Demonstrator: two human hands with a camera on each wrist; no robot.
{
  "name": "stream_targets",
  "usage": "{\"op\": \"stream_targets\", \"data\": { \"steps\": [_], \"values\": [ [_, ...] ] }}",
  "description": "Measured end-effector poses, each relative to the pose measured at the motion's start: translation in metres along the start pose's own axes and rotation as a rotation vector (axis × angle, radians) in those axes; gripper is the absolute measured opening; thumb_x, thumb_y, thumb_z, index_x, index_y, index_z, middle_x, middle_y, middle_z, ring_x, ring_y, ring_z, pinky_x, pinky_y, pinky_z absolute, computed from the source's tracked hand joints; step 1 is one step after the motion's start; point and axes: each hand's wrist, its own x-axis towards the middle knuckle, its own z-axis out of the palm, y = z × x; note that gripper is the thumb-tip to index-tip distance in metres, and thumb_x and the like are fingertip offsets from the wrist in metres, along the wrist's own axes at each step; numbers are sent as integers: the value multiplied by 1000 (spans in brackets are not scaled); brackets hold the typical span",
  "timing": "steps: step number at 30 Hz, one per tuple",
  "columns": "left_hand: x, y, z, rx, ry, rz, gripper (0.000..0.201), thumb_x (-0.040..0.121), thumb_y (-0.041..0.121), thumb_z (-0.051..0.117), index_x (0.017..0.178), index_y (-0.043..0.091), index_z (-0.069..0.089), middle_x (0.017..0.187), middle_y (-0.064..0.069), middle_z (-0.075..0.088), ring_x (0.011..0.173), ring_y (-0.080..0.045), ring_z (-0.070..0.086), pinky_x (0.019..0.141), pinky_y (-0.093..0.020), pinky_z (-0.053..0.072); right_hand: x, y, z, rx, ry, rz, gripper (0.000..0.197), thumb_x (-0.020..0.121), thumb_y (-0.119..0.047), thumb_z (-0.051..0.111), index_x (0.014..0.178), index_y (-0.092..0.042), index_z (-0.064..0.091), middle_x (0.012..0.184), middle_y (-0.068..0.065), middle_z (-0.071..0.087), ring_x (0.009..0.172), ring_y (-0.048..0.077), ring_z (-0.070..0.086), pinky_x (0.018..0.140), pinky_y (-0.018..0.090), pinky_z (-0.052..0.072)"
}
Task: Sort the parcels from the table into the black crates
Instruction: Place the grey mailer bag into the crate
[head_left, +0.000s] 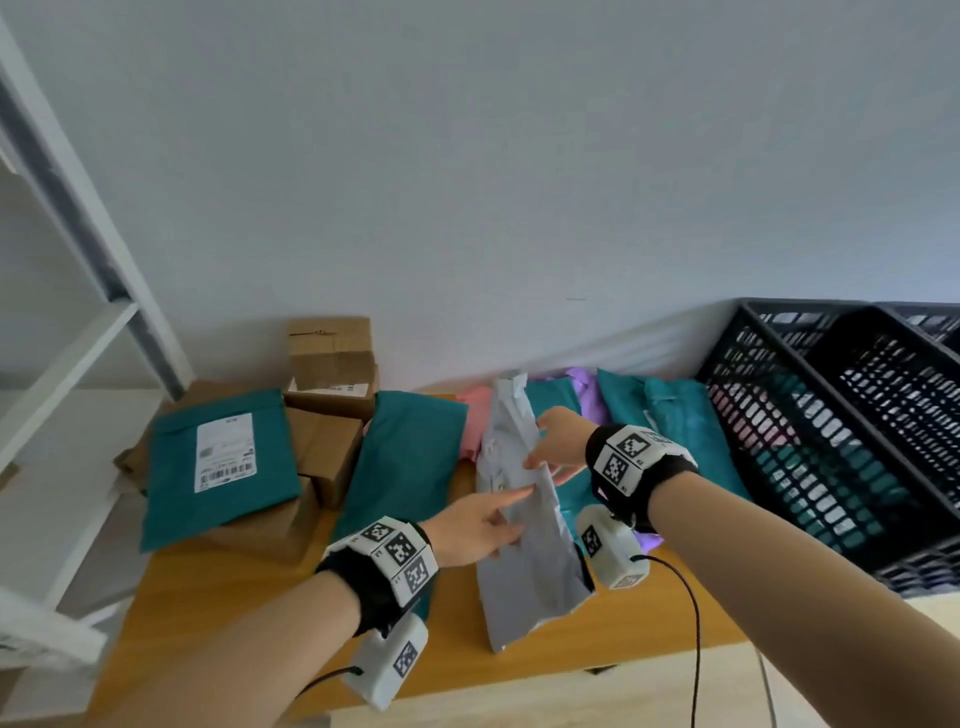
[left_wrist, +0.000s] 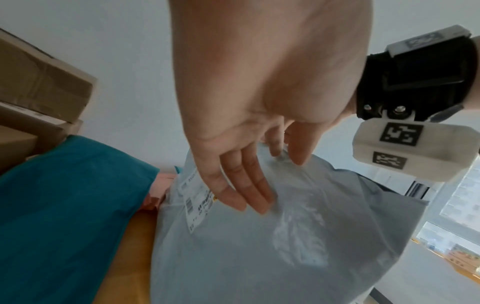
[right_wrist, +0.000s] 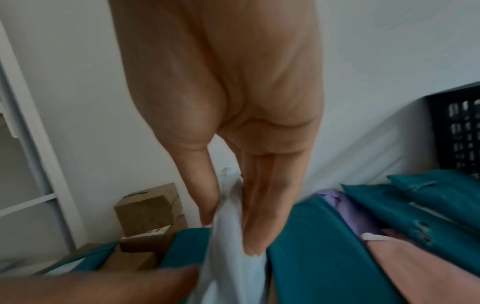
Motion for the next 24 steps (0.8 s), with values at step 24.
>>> {"op": "stream_targets", "data": {
  "steps": [24],
  "values": [
    [52,68,-49,743,685,201,51,91,22,57,139,17,40,152,-6,22,137,-24,29,111,-38,33,-27,41,-77,-363,354,-212,38,83,-1,53,113,-18,69,111,5,67,101,25,62,85,28,48]
  ]
}}
